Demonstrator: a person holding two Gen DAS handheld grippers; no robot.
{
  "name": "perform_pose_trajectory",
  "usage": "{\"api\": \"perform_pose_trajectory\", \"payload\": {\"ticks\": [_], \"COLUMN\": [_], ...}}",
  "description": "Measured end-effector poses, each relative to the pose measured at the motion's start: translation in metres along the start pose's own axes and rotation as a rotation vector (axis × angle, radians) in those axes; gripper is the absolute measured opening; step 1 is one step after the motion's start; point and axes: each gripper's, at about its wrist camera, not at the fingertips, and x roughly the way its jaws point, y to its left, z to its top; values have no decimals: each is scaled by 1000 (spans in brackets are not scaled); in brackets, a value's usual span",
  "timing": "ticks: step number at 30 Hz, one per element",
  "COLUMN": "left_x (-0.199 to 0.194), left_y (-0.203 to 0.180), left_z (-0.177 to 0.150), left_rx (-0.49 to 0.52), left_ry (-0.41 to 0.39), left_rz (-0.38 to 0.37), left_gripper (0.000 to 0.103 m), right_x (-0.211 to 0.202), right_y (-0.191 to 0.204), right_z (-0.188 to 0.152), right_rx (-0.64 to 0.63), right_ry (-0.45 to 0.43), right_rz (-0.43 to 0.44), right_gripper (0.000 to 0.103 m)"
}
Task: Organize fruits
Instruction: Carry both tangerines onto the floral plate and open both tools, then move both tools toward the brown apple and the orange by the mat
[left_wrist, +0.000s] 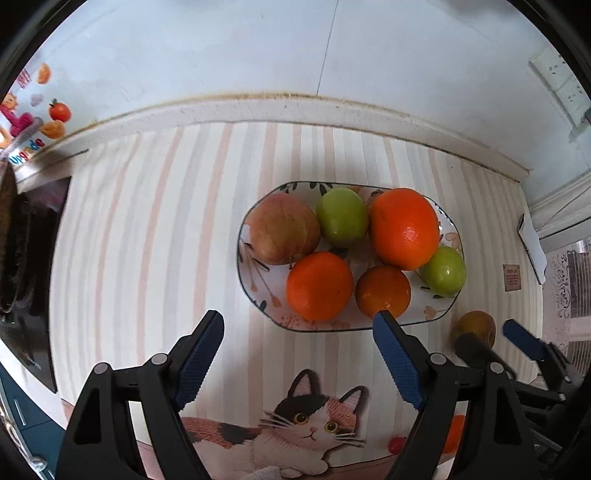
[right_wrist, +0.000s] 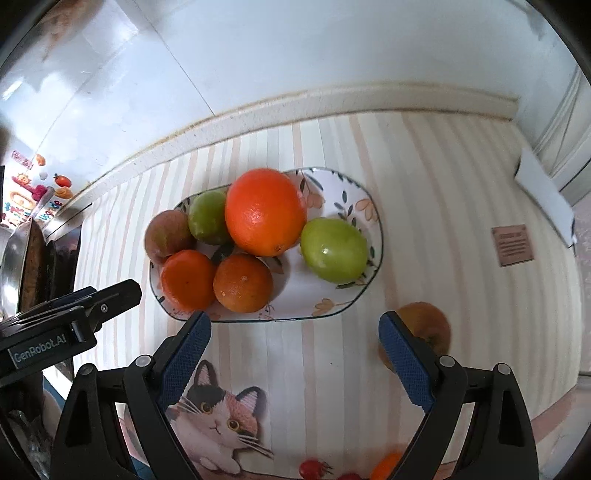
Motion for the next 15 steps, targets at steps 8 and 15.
{"api": "perform_pose_trajectory", "payload": {"ticks": [8,15], "left_x": [-41,-79], "left_y": [-1,-4], "left_z": [-26,-49], "left_rx": [43,72], "left_ry": [-99,-162], "left_rz": [32,25], "left_gripper": [82,82], "right_x": [-48,-92], "right_y": [5,8], "right_z": [-16,-31], "right_rx": [-34,-42], "right_ry": [-102,-174], "right_rz": [-15,-5], "right_gripper": [94,94]}}
